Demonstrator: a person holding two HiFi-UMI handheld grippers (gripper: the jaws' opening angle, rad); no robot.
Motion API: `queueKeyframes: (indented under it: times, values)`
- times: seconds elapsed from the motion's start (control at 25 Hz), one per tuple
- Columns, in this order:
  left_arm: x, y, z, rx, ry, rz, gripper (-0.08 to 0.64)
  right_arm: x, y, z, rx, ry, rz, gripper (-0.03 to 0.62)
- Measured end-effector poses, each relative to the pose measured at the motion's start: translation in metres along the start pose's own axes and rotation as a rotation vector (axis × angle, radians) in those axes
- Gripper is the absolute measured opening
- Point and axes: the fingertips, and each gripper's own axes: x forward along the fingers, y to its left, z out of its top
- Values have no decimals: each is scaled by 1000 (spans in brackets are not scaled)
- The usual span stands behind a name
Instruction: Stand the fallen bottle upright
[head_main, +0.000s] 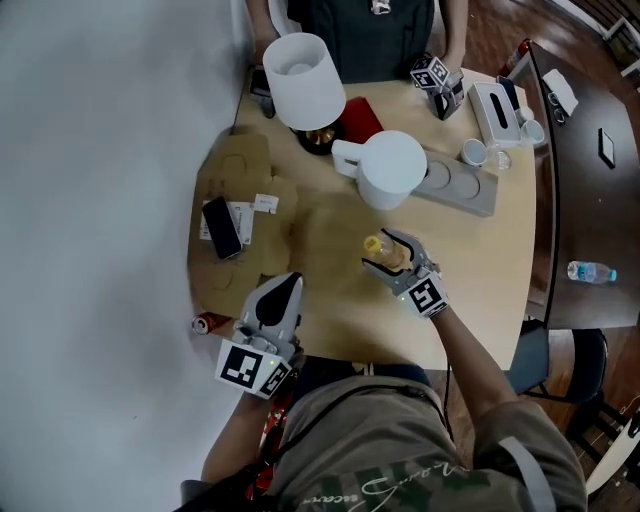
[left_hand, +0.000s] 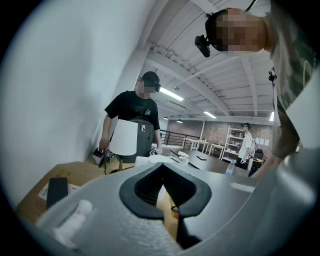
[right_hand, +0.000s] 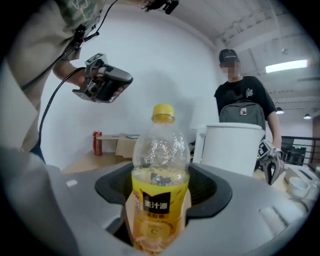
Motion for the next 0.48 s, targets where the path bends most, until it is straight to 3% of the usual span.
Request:
queueKeyframes:
  times: [0.28, 0.48]
  values:
    - [-2, -20, -11, -9, 62, -5, 5, -8, -9, -27, 119, -156, -168, 310]
    - [-5, -36, -14, 12, 91, -10, 5, -20, -5, -34, 89, -134, -170, 319]
